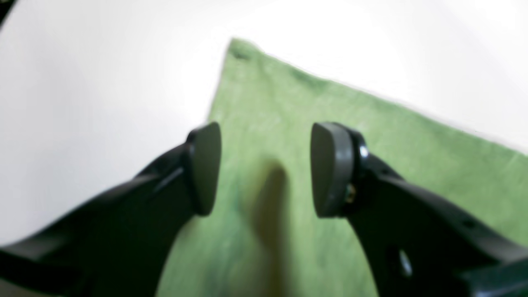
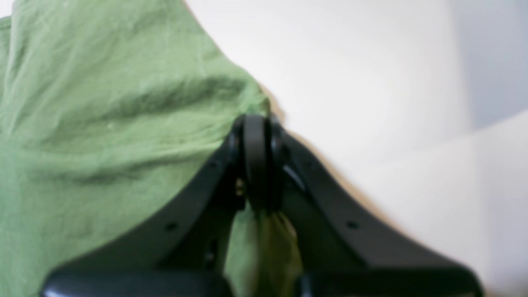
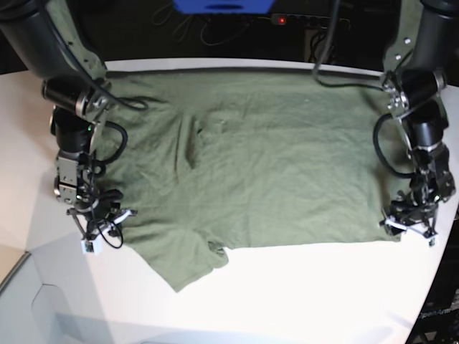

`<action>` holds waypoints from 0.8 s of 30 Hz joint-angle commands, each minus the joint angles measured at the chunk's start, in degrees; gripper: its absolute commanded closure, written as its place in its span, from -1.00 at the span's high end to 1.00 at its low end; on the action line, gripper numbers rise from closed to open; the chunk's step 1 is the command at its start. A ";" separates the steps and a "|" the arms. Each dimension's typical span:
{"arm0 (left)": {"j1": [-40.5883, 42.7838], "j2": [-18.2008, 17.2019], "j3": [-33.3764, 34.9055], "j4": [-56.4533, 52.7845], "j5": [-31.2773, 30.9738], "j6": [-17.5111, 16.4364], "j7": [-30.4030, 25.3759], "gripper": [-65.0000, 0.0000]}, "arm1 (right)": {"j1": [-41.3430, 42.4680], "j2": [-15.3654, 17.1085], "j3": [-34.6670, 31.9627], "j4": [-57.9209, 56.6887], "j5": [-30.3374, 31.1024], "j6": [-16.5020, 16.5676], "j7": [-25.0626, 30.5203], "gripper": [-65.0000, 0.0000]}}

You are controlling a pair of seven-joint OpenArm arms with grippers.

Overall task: Layout the t-shirt on the table in an organized manner, then fold the t-shirt properly
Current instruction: 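Release the edge and move both grippers to the hem corners, then grasp the hem corners with both grippers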

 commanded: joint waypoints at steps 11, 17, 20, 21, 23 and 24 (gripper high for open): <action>-5.28 -2.05 -0.13 -9.06 9.98 -0.10 -12.93 0.05 | -0.12 1.62 -0.14 0.40 -0.41 -0.04 -1.02 -0.99; -2.46 -2.05 -0.04 -9.06 9.98 -0.10 -13.46 0.05 | -1.17 2.85 -0.14 0.40 -0.41 -0.04 -0.93 -0.99; -2.37 -2.05 -0.04 -9.06 9.98 -0.10 -15.48 0.05 | -1.61 2.85 -0.14 0.48 -0.41 -0.04 -0.76 -0.99; -2.29 -2.05 -0.04 -9.15 9.98 -0.10 -16.45 0.05 | -1.70 2.85 -0.14 0.48 -0.41 -0.04 -0.76 -0.99; -1.85 -1.97 -0.04 -10.21 9.98 -0.10 -17.15 0.05 | -1.79 2.85 -0.14 0.48 -0.41 -0.04 -0.76 -0.99; -1.76 -1.97 -0.04 -11.26 9.98 -0.10 -17.50 0.05 | -1.79 2.85 -0.14 0.48 -0.41 -0.04 -0.84 -0.99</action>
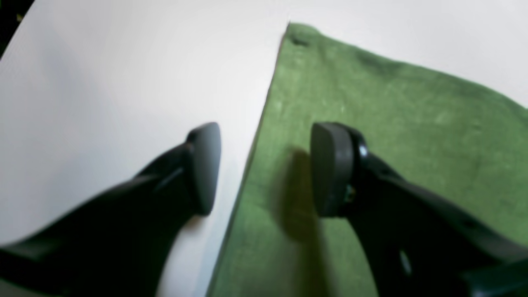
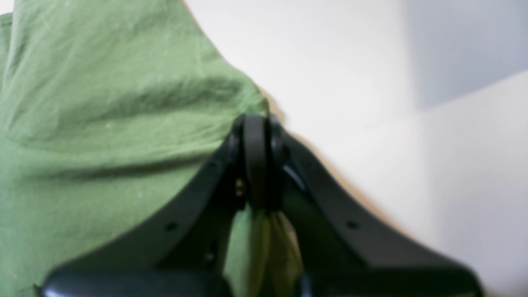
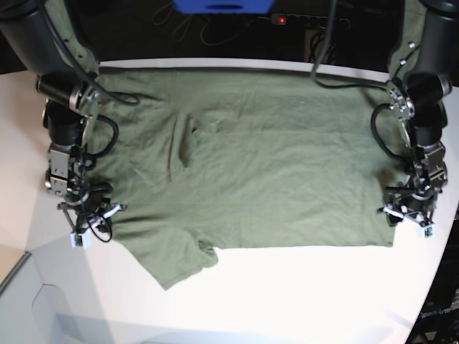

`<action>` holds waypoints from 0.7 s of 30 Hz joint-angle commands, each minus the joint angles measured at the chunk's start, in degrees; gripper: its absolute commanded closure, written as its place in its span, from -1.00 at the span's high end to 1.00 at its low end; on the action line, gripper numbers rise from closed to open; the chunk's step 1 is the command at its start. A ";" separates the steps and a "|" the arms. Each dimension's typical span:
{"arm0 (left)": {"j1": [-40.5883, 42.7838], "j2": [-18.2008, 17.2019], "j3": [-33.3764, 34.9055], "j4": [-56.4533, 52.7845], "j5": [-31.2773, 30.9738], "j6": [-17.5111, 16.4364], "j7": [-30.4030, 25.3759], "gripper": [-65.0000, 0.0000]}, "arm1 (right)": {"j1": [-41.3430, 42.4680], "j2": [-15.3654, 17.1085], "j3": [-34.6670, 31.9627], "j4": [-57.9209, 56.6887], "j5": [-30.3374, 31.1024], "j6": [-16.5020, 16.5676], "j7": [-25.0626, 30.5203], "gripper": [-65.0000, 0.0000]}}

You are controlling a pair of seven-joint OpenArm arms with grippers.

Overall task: Layout the t-shirt on the table in an organized manner, then fold the t-shirt properly
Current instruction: 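Grasp the hem corners with both grippers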

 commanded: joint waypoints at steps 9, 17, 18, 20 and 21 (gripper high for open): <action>-1.17 -0.61 0.11 -4.80 -0.18 -0.19 -4.59 0.04 | 0.40 0.34 -0.03 0.09 -1.46 -0.48 -3.01 -1.00; -1.08 -0.52 5.21 -4.97 -0.71 -0.27 -4.59 -1.00 | 0.40 0.16 -0.03 0.09 -1.46 -0.48 -3.01 -1.00; -1.08 -0.52 5.21 -4.97 -0.79 -0.27 -4.59 -1.00 | 0.40 0.16 -0.03 0.09 -1.46 -0.48 -3.01 -1.00; -1.17 -0.52 5.21 -4.53 -0.79 -0.27 -4.59 -0.98 | 0.40 0.16 -0.03 0.09 -1.46 -0.48 -2.92 -1.00; -1.17 -0.52 5.21 -4.36 -0.79 -0.27 -4.59 -1.00 | 0.40 0.16 -0.03 0.09 -1.37 -0.39 -2.75 -1.00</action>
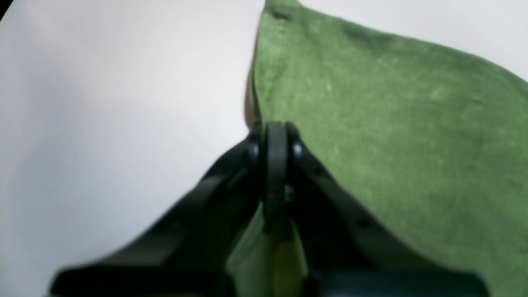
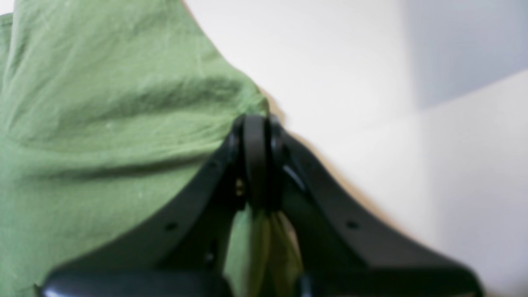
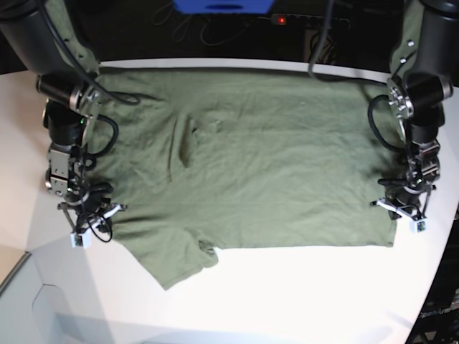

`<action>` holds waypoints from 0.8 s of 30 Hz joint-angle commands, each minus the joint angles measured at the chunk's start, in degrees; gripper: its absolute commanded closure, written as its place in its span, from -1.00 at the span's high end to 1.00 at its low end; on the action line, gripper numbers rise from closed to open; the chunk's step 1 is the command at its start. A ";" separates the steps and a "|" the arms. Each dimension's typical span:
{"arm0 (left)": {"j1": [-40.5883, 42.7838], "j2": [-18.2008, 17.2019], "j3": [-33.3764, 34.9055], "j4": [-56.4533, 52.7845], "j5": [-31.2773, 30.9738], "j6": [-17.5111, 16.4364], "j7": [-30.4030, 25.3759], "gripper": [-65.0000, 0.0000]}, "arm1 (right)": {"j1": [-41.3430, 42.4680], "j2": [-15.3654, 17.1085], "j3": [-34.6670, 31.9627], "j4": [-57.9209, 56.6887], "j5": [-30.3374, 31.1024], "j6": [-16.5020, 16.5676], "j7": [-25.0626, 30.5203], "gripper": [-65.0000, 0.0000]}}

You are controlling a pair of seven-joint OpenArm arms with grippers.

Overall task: Layout the t-shirt on the table in an organized manner, then fold the t-shirt properly
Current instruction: 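Grasp the hem corners with both grippers, then lift the hem with both grippers and fold it over toward the collar edge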

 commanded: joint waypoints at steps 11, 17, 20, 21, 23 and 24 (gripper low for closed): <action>5.58 -0.50 -0.08 21.33 -13.75 -1.06 12.83 -1.00 | -4.24 -0.96 0.49 14.38 -1.02 4.62 -3.07 -1.00; 11.82 -0.41 0.01 37.86 -18.85 -0.80 19.60 -1.00 | -10.48 -3.33 0.49 27.74 -1.02 7.34 -3.16 -1.00; 14.02 -0.41 0.01 41.20 -20.78 -0.71 20.65 -1.00 | -13.38 -3.60 0.49 33.28 1.53 7.34 -3.25 -1.00; 14.81 -0.41 0.01 41.90 -21.22 -0.62 20.83 -1.00 | -14.35 -3.60 0.49 35.04 3.46 7.34 -3.95 -1.00; 15.78 -0.41 -0.08 42.78 -21.66 -0.62 20.83 -1.00 | -15.67 -3.42 0.41 38.73 6.54 7.34 -7.21 -1.00; 16.39 -0.41 -0.08 43.39 -21.66 -0.62 20.83 -1.00 | -16.37 -3.33 0.41 40.75 7.68 7.43 -9.05 -1.00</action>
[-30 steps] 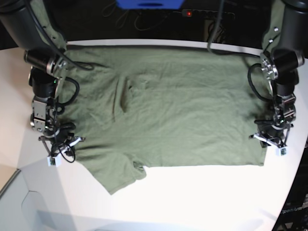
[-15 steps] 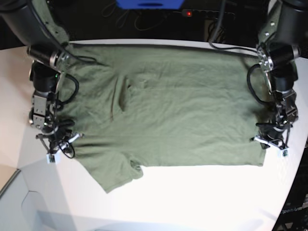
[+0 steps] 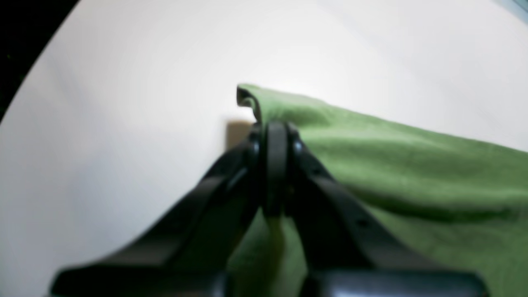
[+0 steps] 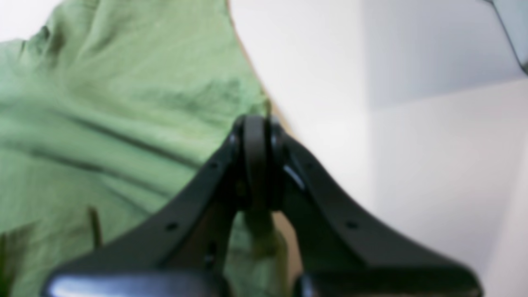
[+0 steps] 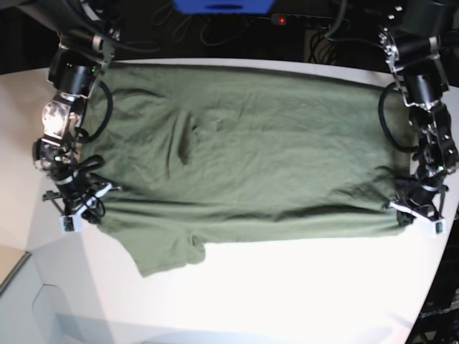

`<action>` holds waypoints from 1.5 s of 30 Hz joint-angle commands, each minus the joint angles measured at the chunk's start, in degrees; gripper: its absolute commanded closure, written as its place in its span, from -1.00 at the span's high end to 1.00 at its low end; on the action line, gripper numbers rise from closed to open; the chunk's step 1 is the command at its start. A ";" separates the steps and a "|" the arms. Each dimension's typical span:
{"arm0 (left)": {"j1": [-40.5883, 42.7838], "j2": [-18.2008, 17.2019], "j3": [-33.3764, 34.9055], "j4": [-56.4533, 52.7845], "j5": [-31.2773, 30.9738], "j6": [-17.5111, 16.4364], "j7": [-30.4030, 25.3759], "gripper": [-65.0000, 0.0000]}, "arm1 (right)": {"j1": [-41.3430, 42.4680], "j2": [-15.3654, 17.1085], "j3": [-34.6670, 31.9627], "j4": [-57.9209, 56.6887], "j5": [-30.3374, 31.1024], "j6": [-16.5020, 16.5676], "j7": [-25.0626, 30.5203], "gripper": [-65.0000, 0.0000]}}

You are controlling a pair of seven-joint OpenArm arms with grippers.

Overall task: Layout the t-shirt on the table in an organized manner, then fold the t-shirt properly
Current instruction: 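Lift the hem with both grippers and fold it over toward the collar edge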

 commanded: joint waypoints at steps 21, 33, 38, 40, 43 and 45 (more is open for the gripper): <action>10.07 -1.18 -7.99 10.62 -6.41 -0.74 -1.64 -1.00 | -24.32 -0.30 0.19 32.73 16.25 0.09 -5.84 -1.00; 22.38 -1.18 -9.05 24.07 -15.82 -0.56 -1.64 -1.00 | -30.29 -0.56 2.30 33.87 17.30 0.09 -5.66 -1.00; 26.42 -1.18 -12.56 25.47 -17.05 -0.65 -1.55 -1.00 | -30.38 -0.83 4.06 33.87 17.30 3.96 -5.75 -1.00; 27.83 -1.18 -12.74 25.12 -17.05 -0.74 -1.55 -1.00 | -30.38 -2.32 5.20 33.96 17.21 5.89 -5.75 -1.00; 29.50 -0.91 -12.56 24.86 -17.05 -0.74 -1.90 -1.00 | -30.47 -3.99 6.96 34.22 17.12 6.37 -5.84 -1.00; 29.76 0.49 -12.74 24.86 -16.70 -0.74 -1.90 -1.00 | -30.82 -4.87 7.48 34.22 17.04 6.37 -5.84 -1.00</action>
